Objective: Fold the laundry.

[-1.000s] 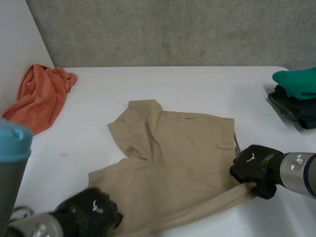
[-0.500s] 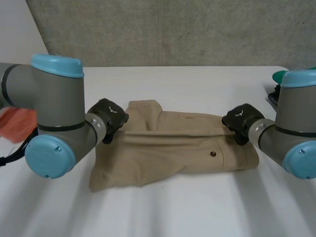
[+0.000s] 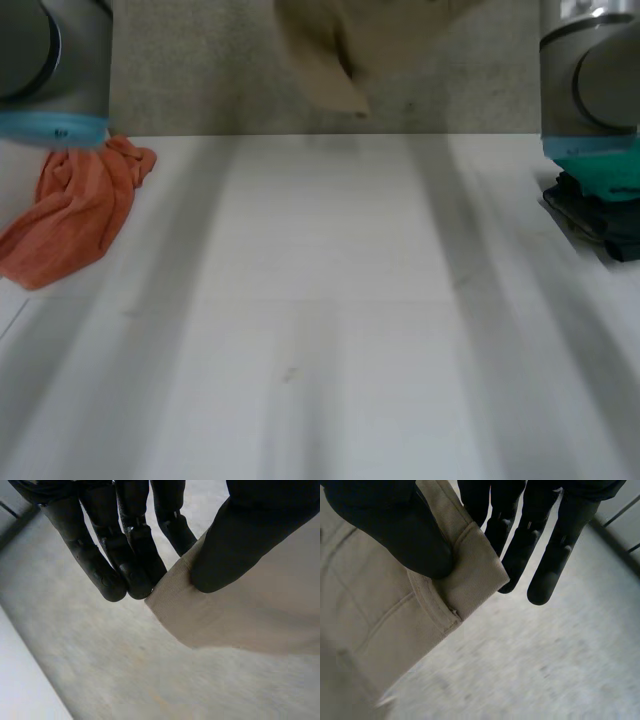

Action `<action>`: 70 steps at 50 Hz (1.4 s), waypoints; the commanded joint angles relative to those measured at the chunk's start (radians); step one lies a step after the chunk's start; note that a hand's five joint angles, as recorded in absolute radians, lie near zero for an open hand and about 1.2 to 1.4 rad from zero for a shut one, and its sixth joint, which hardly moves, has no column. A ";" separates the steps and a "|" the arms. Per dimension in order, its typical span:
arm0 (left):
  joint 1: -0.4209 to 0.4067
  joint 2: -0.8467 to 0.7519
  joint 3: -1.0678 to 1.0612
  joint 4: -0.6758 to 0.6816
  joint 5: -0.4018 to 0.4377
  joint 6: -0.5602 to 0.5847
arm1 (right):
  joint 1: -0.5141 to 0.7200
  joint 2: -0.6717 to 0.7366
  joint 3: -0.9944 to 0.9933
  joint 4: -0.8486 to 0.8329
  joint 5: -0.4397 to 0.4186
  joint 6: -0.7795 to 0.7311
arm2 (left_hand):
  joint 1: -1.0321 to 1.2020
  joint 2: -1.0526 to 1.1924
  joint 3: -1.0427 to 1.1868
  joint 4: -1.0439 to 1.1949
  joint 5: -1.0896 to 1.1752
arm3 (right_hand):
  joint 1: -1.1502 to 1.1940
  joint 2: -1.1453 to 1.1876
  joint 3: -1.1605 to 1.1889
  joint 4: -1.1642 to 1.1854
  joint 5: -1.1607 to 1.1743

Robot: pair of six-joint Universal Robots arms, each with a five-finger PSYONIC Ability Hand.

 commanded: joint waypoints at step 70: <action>0.119 -0.504 0.007 -0.741 0.376 0.036 | -0.110 -0.197 0.905 0.770 -0.236 -0.260 | -0.573 -0.624 -0.617 -0.628 -0.613 | 0.326 0.226 0.207 0.198 0.194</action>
